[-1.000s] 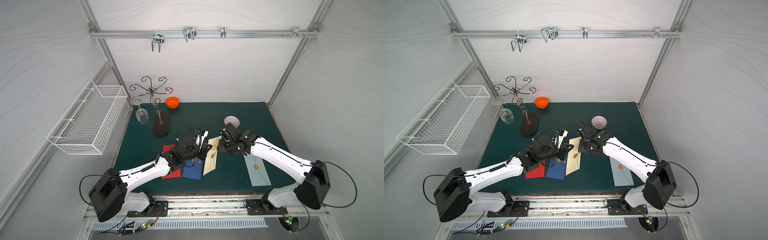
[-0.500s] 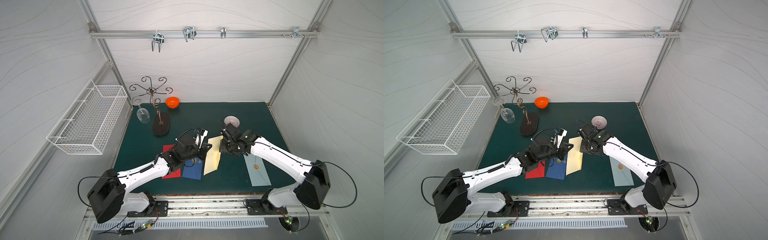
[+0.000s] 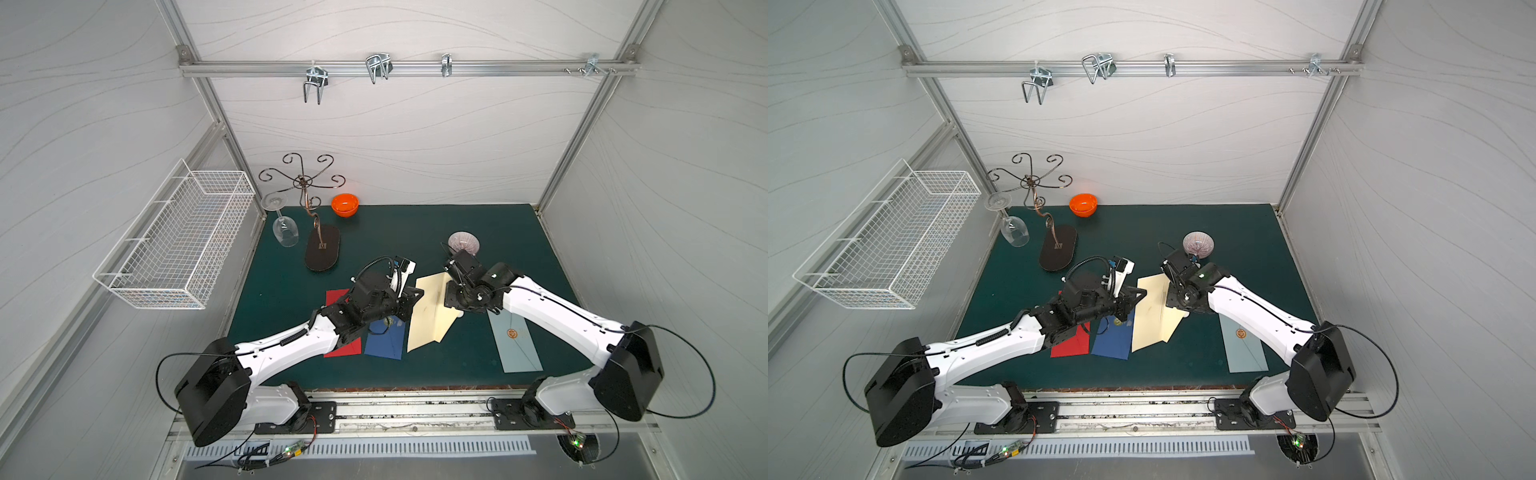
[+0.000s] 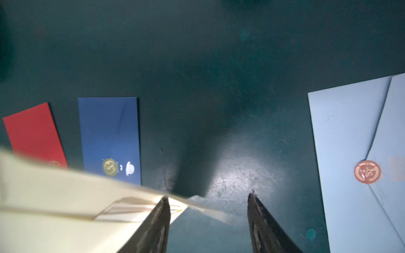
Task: Open the envelope
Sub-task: Open the envelope flap on the envelope, then place the envelope at the center of the board.
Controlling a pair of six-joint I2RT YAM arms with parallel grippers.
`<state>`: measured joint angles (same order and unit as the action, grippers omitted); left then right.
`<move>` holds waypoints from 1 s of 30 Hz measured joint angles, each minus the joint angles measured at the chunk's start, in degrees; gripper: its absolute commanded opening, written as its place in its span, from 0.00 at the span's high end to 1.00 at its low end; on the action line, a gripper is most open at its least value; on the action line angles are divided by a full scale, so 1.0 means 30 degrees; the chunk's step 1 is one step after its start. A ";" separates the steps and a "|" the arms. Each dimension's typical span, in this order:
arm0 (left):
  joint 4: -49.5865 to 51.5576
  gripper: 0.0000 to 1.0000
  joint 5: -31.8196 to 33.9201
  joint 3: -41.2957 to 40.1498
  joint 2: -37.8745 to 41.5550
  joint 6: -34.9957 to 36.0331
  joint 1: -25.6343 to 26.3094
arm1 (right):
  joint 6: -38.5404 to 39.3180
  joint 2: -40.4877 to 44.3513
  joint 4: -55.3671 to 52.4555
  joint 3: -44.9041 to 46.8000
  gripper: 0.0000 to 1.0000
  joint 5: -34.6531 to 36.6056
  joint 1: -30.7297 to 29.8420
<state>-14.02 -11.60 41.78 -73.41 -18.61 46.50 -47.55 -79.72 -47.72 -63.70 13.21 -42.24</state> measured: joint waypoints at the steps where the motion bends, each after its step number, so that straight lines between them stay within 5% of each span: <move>1: -0.0015 1.00 -0.0007 -0.0022 0.0000 0.0000 0.0000 | 0.0189 0.0182 0.0211 0.0393 0.42 -0.0270 0.0430; 6: -0.0321 1.00 -0.0321 -0.0168 0.0000 -0.0095 0.0000 | 0.1166 0.0976 0.1508 0.2040 0.42 -0.2761 0.2441; 13: -0.1246 1.00 -0.0780 -0.0372 -0.0007 -0.1705 -0.0627 | 0.2812 0.2164 0.2805 0.2229 0.38 -0.4896 0.2667; 23: -0.6054 1.00 -0.3002 -0.1880 -0.0758 -1.0236 -0.4947 | 0.6222 0.8903 0.6331 0.5457 0.22 -0.7169 0.3213; 30: -0.9238 1.00 -0.4036 -0.2011 -0.1115 -1.4753 -0.5814 | 0.7162 1.0178 0.7992 0.6834 0.20 -1.0528 0.4226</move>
<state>-41.74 -23.70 35.75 -76.75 -62.87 29.06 -26.06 -49.19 -23.75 -43.20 -18.37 -29.56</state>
